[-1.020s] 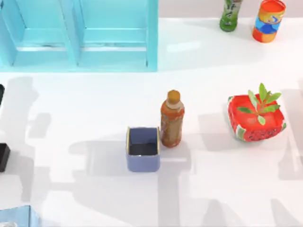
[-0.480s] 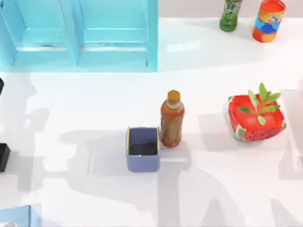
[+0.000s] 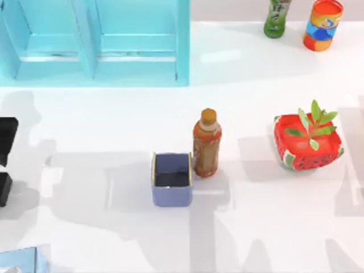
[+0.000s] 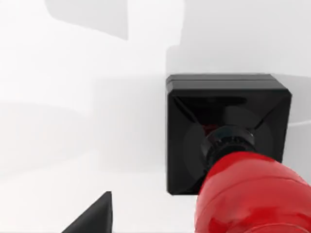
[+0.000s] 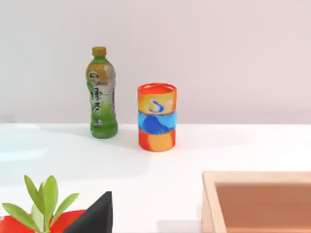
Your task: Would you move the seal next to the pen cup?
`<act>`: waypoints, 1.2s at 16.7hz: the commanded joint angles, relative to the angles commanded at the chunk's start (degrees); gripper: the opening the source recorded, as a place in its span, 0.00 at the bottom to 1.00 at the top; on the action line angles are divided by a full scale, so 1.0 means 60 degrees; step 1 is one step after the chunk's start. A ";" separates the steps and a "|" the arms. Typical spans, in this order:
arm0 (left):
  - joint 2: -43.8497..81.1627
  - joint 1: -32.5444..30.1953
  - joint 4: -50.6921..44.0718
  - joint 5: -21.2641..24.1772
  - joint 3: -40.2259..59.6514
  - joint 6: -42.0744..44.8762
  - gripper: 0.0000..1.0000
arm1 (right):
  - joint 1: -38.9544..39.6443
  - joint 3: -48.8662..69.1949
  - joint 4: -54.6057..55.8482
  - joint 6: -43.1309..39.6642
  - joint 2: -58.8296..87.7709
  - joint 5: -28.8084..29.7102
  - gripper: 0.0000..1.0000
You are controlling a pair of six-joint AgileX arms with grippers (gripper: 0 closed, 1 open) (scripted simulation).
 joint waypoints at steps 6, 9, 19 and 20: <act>0.0413 0.0032 0.1552 0.0001 -0.1212 0.0035 1.00 | 0.0000 0.0000 0.0000 0.0000 0.0000 0.0000 1.00; 0.0413 0.0032 0.1552 0.0001 -0.1212 0.0035 1.00 | 0.0000 0.0000 0.0000 0.0000 0.0000 0.0000 1.00; 0.0413 0.0032 0.1552 0.0001 -0.1212 0.0035 0.25 | 0.0000 0.0000 0.0000 0.0000 0.0000 0.0000 1.00; 0.0413 0.0032 0.1552 0.0001 -0.1212 0.0035 0.17 | 0.0000 0.0000 0.0000 0.0000 0.0000 0.0000 1.00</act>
